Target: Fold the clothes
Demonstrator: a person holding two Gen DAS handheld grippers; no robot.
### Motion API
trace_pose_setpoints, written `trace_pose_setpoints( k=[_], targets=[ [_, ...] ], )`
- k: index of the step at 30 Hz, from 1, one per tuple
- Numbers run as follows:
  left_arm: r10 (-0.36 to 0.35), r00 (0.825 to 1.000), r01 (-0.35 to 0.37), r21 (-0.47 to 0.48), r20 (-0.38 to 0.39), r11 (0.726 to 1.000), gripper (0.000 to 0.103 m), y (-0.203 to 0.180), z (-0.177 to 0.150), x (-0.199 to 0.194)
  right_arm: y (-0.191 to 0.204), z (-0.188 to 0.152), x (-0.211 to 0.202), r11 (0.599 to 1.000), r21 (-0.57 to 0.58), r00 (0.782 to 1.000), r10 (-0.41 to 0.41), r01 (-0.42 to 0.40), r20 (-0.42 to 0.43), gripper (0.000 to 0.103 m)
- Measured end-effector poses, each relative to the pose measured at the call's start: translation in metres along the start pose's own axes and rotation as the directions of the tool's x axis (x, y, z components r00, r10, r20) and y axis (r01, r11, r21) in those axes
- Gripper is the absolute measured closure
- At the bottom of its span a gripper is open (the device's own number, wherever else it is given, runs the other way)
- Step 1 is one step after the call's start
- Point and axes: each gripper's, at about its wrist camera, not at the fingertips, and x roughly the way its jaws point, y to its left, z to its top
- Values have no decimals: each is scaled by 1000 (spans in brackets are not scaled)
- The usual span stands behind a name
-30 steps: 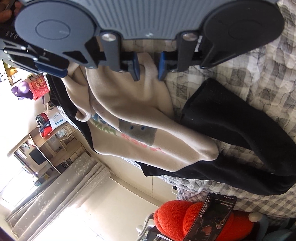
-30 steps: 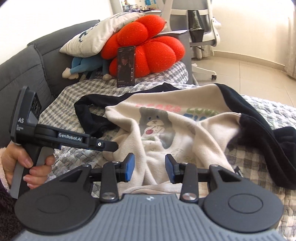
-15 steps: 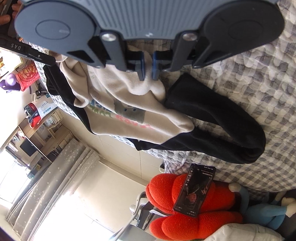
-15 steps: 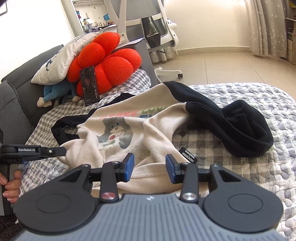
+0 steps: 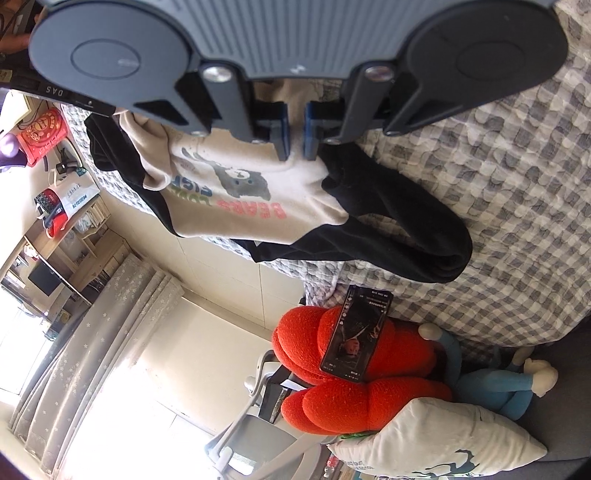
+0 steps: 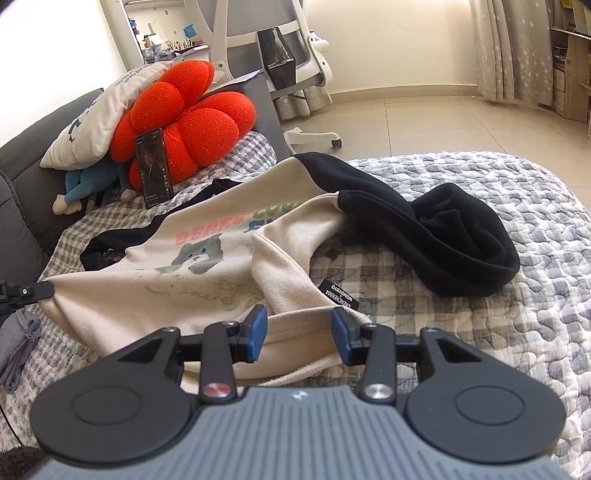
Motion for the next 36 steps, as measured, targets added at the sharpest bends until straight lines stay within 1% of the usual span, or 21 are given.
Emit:
trace_pose_setpoints(
  k=[6,10,14,17,21,23,26,27,28,30,34,36],
  targets=[
    [3,1000,-3,6,8,1000,95,-4,14,23,0,4,6,1000,-25,1000,-19,19,-9,60],
    [11,1000,-11,-4,6,1000,95,-3,29,49,-6,6,9,1000,-14,1000,-20,20,-12,59],
    [10,1000,-10,-19,-16,1000,95,-3,40,80,-9,7,14,1000,-8,1000,-19,19,-22,59],
    [29,999,-30,-29,-37,999,95,1,44,98,-9,9,17,1000,-14,999,-20,19,-27,59],
    [20,997,-24,-59,-70,998,93,10,42,111,-12,12,21,1000,-12,999,-14,14,-32,58],
    [8,997,-13,-73,-76,997,92,14,40,111,-14,13,23,1000,-4,999,-10,10,-33,58],
    [-28,997,21,-97,-77,995,81,21,36,104,-16,14,22,1000,14,1000,4,-3,-27,57],
    [-41,996,33,-106,-78,994,75,24,35,102,-17,15,21,1000,23,1000,11,-11,-24,57],
    [-55,995,45,-114,-80,992,71,27,33,99,-19,15,19,999,32,1000,18,-17,-22,57],
    [-85,993,74,-124,-87,990,70,33,28,92,-23,16,16,998,56,999,30,-29,-17,57],
    [-160,983,147,-130,-89,980,62,45,11,78,-34,16,7,991,120,998,59,-59,1,57],
    [-189,978,177,-135,-83,975,61,51,3,71,-39,16,2,986,150,998,69,-70,12,57]
  ],
)
